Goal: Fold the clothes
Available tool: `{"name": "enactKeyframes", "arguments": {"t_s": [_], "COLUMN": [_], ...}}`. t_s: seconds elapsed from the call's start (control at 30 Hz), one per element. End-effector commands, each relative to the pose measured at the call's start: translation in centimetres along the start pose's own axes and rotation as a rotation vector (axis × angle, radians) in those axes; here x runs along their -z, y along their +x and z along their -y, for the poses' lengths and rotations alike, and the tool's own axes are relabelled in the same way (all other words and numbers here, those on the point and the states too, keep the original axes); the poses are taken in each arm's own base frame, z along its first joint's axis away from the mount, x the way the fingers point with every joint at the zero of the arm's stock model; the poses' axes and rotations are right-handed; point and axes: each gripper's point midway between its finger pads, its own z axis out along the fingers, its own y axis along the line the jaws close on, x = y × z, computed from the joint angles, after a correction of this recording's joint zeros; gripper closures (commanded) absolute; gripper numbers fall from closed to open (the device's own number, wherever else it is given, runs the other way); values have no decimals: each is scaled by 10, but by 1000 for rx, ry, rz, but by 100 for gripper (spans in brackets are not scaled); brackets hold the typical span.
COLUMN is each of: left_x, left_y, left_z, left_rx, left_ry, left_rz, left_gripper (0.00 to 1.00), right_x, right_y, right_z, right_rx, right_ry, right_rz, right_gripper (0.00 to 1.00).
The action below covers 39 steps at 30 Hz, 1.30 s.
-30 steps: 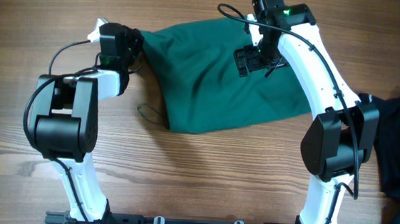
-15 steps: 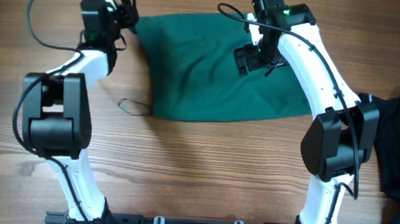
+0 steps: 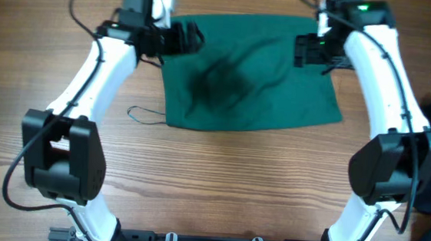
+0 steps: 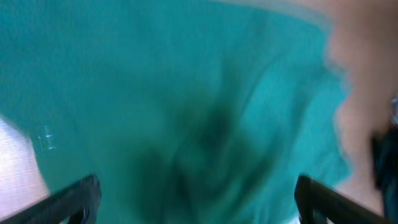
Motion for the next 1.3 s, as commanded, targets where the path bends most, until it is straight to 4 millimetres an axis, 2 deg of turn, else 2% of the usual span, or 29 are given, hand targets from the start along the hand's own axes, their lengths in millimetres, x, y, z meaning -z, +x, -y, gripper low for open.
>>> {"name": "enactKeyframes", "arguments": {"t_s": [0.0, 0.03, 0.07, 0.1, 0.17, 0.2, 0.23, 0.4, 0.53, 0.67, 0.8, 0.87, 0.97, 1.03, 1.13, 1.17, 1.2, 1.27], "left_x": [-8, -8, -9, -12, -16, -18, -21, -40, -38, -26, -5, 0, 11, 17, 21, 22, 24, 31], "left_y": [57, 77, 93, 103, 122, 128, 137, 155, 176, 194, 201, 204, 204, 203, 201, 201, 198, 183], "left_z": [3, 2, 4, 6, 3, -2, -14, -31, -41, -48, -76, -81, -95, -103, -110, -112, -112, -106], "left_rx": [14, 22, 15, 7, -13, -24, -42, -29, -8, 10, -20, -22, -35, -30, -1, 7, 14, 19], "left_ry": [-113, -154, -170, -175, -213, -247, -310, -314, -341, -383, -559, -590, -657, -689, -696, -699, -696, -683], "left_rz": [-185, -249, -296, -321, -360, -369, -370, -348, -403, -484, -522, -536, -553, -556, -558, -560, -550, -505], "left_gripper": [0, 0, 0, 0, 0, 1, 2, 3, 9, 11, 14, 14, 15, 16, 22, 22, 19, 14], "right_x": [4, 2, -1, -6, -23, -30, -46, -87, -108, -113, -111, -114, -123, -129, -136, -135, -131, -127], "right_y": [6, 8, 13, 17, 33, 38, 49, 62, 76, 94, 104, 113, 139, 149, 158, 162, 166, 173], "right_z": [4, 7, 7, 7, 7, 7, 7, 6, 6, 2, -3, -4, -11, -14, -15, -21, -37, -47], "right_rx": [-23, -29, -29, -29, -30, -32, -33, -4, -3, -57, -100, -127, -151, -143, -125, -109, -65, -59], "right_ry": [-91, -89, -88, -87, -84, -83, -81, -83, -83, -92, -115, -121, -142, -143, -141, -170, -245, -259], "right_rz": [-24, -33, -49, -66, -118, -132, -160, -150, -159, -212, -258, -286, -353, -369, -373, -387, -404, -431], "right_gripper": [11, 40, 82, 96, 96, 96, 96, 96, 96, 96, 96, 96, 96, 96, 96, 96, 96, 96]}}
